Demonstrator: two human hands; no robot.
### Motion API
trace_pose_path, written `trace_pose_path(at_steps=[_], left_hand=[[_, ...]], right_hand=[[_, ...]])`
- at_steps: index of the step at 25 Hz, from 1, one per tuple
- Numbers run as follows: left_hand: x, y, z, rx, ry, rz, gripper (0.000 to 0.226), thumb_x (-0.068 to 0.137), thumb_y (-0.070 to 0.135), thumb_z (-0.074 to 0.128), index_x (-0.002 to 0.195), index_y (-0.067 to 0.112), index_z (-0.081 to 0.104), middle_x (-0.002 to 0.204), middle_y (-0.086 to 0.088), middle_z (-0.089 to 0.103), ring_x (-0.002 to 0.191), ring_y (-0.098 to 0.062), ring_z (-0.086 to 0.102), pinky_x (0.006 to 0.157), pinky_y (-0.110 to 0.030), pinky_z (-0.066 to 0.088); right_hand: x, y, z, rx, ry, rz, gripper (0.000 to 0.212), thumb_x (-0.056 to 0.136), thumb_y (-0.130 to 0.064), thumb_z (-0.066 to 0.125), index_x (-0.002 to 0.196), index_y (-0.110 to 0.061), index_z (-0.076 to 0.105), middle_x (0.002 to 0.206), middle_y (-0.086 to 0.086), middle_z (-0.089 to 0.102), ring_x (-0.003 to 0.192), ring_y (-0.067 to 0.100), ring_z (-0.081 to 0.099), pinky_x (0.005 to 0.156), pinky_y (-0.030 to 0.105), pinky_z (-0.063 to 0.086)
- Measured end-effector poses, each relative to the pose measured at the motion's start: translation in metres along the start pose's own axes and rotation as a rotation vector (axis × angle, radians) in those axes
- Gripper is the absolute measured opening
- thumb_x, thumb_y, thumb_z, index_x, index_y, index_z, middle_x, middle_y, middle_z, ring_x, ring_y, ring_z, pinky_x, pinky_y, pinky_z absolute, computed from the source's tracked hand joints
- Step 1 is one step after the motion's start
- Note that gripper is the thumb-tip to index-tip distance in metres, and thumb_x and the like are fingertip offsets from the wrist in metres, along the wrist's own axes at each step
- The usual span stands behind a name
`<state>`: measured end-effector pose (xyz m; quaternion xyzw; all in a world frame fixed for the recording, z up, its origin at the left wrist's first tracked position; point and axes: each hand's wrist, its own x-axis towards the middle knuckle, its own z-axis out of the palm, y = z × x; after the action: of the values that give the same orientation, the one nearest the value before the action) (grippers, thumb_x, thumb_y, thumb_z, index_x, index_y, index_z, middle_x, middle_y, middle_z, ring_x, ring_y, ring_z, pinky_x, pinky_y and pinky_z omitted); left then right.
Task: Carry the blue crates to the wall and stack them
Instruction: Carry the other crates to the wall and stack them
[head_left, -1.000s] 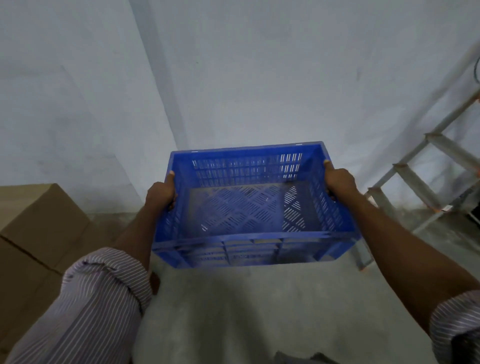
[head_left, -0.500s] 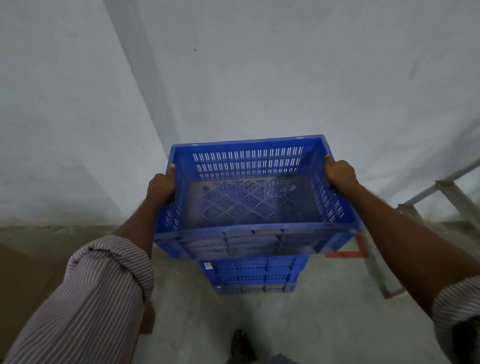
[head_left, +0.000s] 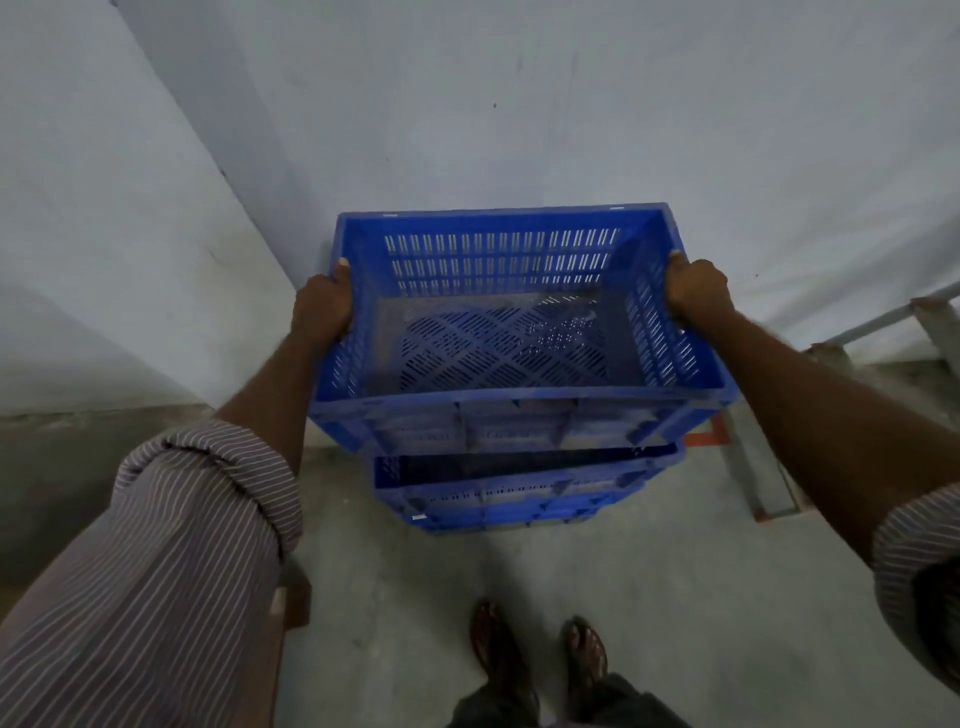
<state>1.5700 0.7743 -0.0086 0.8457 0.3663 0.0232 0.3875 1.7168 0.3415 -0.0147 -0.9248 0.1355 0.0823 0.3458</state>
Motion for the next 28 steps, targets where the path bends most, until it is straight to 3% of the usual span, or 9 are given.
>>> trace_pose_path(at_steps=[7,11,14,16,18,21,22,25,28], left_hand=[[-0.004,0.009,0.012,0.085,0.095,0.043,0.071,0.104,0.059,0.027,0.131,-0.002,0.051,0.130,-0.029,0.059,0.116,-0.044,0.059,0.097,-0.048,0.047],[-0.012,0.007,0.008,-0.112,0.004,-0.043,0.074,0.104,0.062,0.027,0.125,-0.003,0.056,0.102,-0.021,0.067,0.077,-0.034,0.064,0.077,-0.042,0.055],[-0.028,-0.001,0.012,-0.194,-0.038,-0.140,0.071,0.105,0.057,0.030,0.125,-0.006,0.057,0.089,-0.018,0.063,0.066,-0.029,0.059,0.064,-0.035,0.052],[-0.038,-0.011,0.019,-0.182,0.046,-0.144,0.080,0.099,0.064,0.028,0.127,-0.005,0.058,0.108,-0.025,0.068,0.090,-0.040,0.067,0.084,-0.043,0.056],[-0.048,-0.016,0.024,-0.128,0.076,-0.149,0.083,0.098,0.067,0.026,0.129,-0.003,0.058,0.119,-0.027,0.066,0.103,-0.043,0.066,0.094,-0.047,0.054],[-0.066,-0.018,0.024,-0.121,0.082,-0.100,0.071,0.105,0.058,0.029,0.123,-0.005,0.057,0.099,-0.023,0.066,0.069,-0.031,0.064,0.064,-0.034,0.052],[-0.065,-0.020,0.025,-0.136,0.081,-0.087,0.069,0.105,0.056,0.030,0.122,-0.005,0.057,0.095,-0.021,0.066,0.063,-0.027,0.061,0.057,-0.032,0.049],[-0.069,-0.016,0.019,-0.219,0.046,-0.100,0.066,0.105,0.055,0.033,0.116,-0.005,0.058,0.091,-0.021,0.064,0.060,-0.026,0.058,0.058,-0.033,0.049],[-0.063,-0.015,0.011,-0.247,0.018,-0.141,0.066,0.104,0.056,0.032,0.109,-0.003,0.059,0.085,-0.018,0.061,0.059,-0.025,0.053,0.061,-0.034,0.047]], right_hand=[[0.009,-0.001,0.001,-0.038,0.015,0.017,0.074,0.106,-0.058,0.023,0.126,0.004,0.058,0.124,0.027,0.064,0.112,0.042,0.063,0.090,0.044,0.050],[0.010,0.002,-0.009,-0.021,-0.081,0.021,0.071,0.107,-0.056,0.025,0.121,0.006,0.057,0.098,0.024,0.065,0.067,0.035,0.064,0.058,0.036,0.051],[0.009,0.003,-0.016,-0.021,-0.084,-0.044,0.066,0.109,-0.048,0.026,0.132,0.007,0.053,0.126,0.030,0.062,0.104,0.044,0.066,0.084,0.043,0.054],[0.006,0.004,-0.020,-0.020,-0.106,-0.055,0.060,0.110,-0.041,0.025,0.138,0.006,0.050,0.139,0.030,0.054,0.124,0.045,0.057,0.102,0.045,0.046],[0.004,0.004,-0.025,-0.017,-0.141,-0.057,0.058,0.111,-0.039,0.025,0.140,0.006,0.046,0.138,0.030,0.054,0.115,0.044,0.061,0.095,0.042,0.047],[-0.005,0.009,-0.029,0.019,-0.176,-0.100,0.061,0.108,-0.048,0.032,0.140,0.004,0.039,0.126,0.030,0.060,0.064,0.032,0.062,0.054,0.036,0.051],[-0.004,0.015,-0.027,0.027,-0.189,-0.095,0.056,0.108,-0.046,0.035,0.136,0.002,0.039,0.125,0.030,0.060,0.066,0.032,0.062,0.052,0.035,0.052],[0.002,0.028,-0.022,0.016,-0.151,-0.049,0.042,0.108,-0.027,0.038,0.128,0.008,0.048,0.129,0.031,0.054,0.109,0.044,0.062,0.083,0.043,0.049],[-0.004,0.027,-0.020,0.128,-0.196,-0.033,0.046,0.110,-0.037,0.032,0.105,0.003,0.056,0.097,0.027,0.060,0.083,0.037,0.063,0.068,0.040,0.052]])
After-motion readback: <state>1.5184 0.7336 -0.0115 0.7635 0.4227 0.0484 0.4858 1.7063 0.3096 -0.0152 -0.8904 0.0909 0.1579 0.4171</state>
